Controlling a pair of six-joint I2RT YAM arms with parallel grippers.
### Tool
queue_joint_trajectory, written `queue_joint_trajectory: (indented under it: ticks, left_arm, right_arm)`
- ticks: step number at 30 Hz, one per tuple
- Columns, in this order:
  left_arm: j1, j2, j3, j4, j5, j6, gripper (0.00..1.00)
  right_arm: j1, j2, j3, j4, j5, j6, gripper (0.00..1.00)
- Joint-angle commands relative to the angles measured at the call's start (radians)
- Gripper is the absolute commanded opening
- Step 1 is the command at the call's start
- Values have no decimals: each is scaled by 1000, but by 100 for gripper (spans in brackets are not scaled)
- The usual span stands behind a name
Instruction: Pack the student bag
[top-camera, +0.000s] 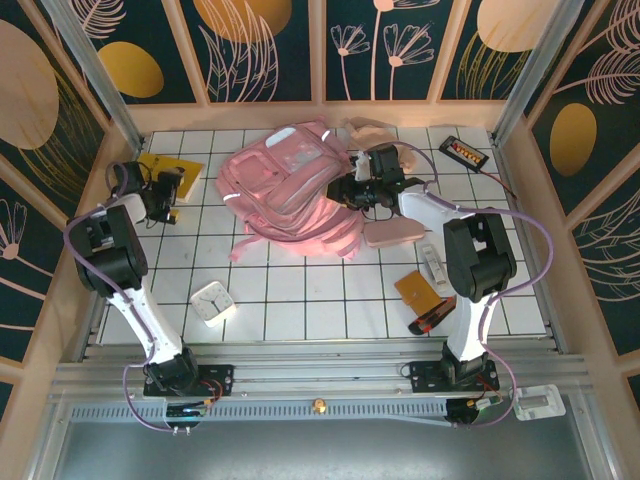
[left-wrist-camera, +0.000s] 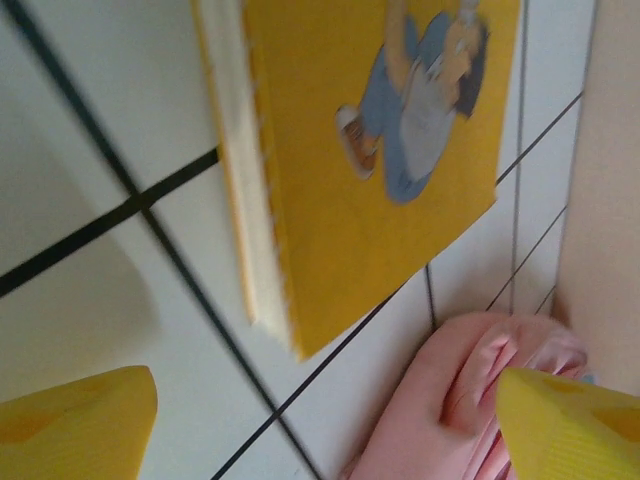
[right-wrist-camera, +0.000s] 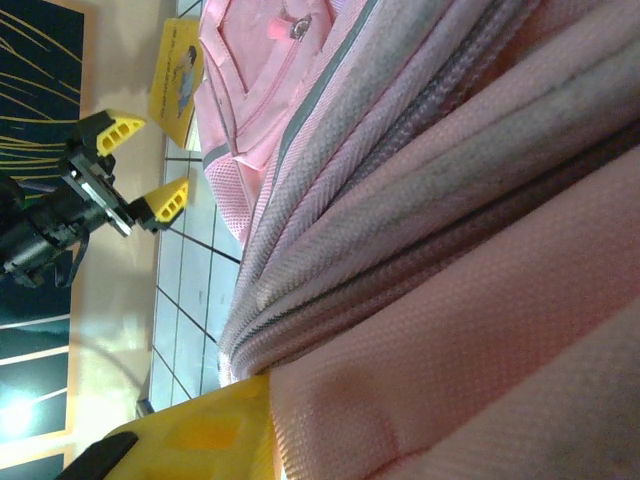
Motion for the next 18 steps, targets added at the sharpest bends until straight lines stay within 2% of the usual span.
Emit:
queue_joint_trajectory:
  ticks: [1, 9, 18]
  left_arm:
    - [6, 40, 50, 52, 15, -55, 85]
    - [6, 106, 118, -17, -18, -63, 73]
    - [7, 182, 196, -126, -87, -52, 50]
  right_arm:
    - [3, 12, 39, -3, 7, -19, 30]
    - [2, 39, 68, -9, 21, -10, 29]
    - [-1, 39, 68, -8, 40, -6, 29]
